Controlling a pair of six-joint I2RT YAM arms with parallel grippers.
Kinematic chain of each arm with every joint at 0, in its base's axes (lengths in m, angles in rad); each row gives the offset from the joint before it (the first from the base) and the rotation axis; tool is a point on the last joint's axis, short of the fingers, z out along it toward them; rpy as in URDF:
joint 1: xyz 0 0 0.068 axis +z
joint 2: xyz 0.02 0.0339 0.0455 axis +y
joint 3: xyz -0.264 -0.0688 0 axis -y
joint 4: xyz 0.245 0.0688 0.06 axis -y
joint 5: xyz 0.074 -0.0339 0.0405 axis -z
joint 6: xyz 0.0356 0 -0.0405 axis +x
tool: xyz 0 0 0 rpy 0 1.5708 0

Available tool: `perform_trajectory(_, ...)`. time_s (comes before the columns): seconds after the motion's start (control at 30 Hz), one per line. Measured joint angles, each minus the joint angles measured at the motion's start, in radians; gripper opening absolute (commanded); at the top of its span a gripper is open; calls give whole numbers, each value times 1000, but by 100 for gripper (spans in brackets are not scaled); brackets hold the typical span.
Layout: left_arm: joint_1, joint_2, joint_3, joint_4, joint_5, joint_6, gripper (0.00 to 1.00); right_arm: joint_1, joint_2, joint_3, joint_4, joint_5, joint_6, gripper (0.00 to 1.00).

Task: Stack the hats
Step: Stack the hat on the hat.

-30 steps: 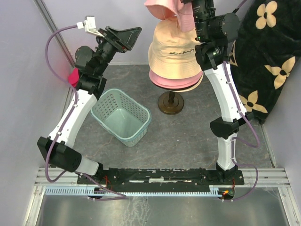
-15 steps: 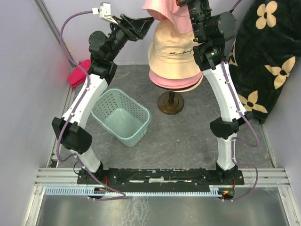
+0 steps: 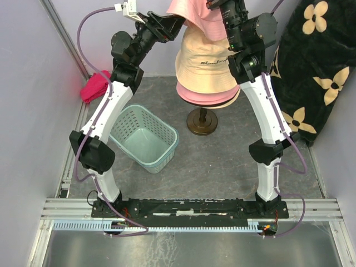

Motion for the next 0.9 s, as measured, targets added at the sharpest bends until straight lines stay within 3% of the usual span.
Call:
perform_trajectory(0.13,0,19,3,34,0,-1,76,0,-17,-13,-16,0,9,11)
perform_trajectory(0.3,0,43,4,83,2,-16,32,0,-39,-24,-43,0,10,12)
perform_trajectory(0.53,0,68,6,164,5,-57,22,0,-71,-32,-109,2,8,13)
perform_trajectory(0.63,0,71,6,185,5,-76,27,0,-83,-32,-135,3,6,13)
perform_trajectory(0.67,0,71,6,193,5,-80,34,0,-86,-32,-142,4,6,13)
perform_trajectory(0.73,0,71,6,213,5,-85,62,0,-94,-32,-157,4,5,13)
perform_trajectory(0.77,0,71,5,220,5,-86,69,0,-97,-31,-164,4,5,13)
perform_trajectory(0.9,0,71,-13,266,6,-107,78,0,-97,-16,-200,4,8,13)
